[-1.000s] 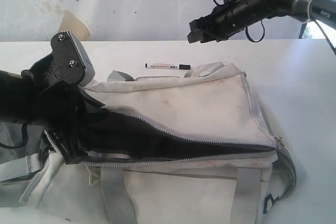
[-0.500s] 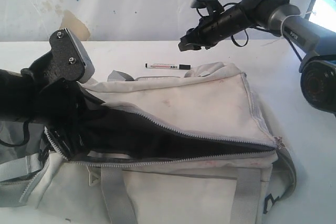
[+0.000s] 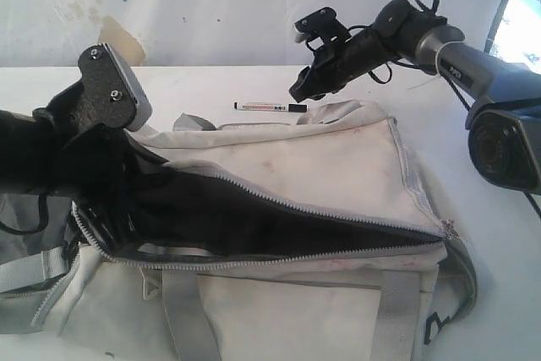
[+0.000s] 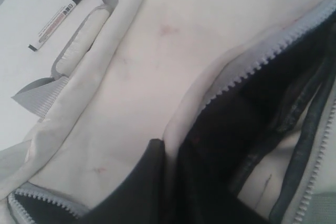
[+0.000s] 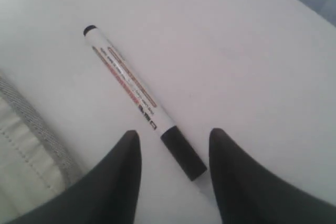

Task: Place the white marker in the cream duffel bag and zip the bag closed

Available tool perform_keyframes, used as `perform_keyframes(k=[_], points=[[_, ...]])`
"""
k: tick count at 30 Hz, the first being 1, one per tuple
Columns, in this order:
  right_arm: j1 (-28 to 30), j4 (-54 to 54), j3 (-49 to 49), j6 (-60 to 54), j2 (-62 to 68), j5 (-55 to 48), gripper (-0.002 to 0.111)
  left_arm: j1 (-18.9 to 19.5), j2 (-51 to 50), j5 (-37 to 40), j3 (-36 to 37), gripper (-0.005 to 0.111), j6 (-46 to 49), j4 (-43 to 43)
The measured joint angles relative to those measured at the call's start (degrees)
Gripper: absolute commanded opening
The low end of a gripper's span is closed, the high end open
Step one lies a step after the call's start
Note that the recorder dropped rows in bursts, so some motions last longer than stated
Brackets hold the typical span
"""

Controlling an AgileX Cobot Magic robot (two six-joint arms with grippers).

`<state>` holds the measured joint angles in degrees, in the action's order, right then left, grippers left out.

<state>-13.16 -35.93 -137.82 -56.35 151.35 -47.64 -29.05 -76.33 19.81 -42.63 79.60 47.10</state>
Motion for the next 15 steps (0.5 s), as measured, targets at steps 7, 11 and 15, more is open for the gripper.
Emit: perform_keyframes(k=[7,11,15], points=[[-0.2,-6.0,-0.2,-5.8,3.8,0.5,0.032,0.0,0.0,-1.8,0.0,0.0,0.0,0.1],[-0.2,-5.1,-0.2,-5.8,4.1,3.6,0.032,0.0,0.0,-1.9,0.0,0.0,0.0,0.1],[-0.2,-5.0,-0.2,-5.8,5.5,3.4,0.032,0.0,0.0,-1.9,0.0,0.0,0.0,0.1]])
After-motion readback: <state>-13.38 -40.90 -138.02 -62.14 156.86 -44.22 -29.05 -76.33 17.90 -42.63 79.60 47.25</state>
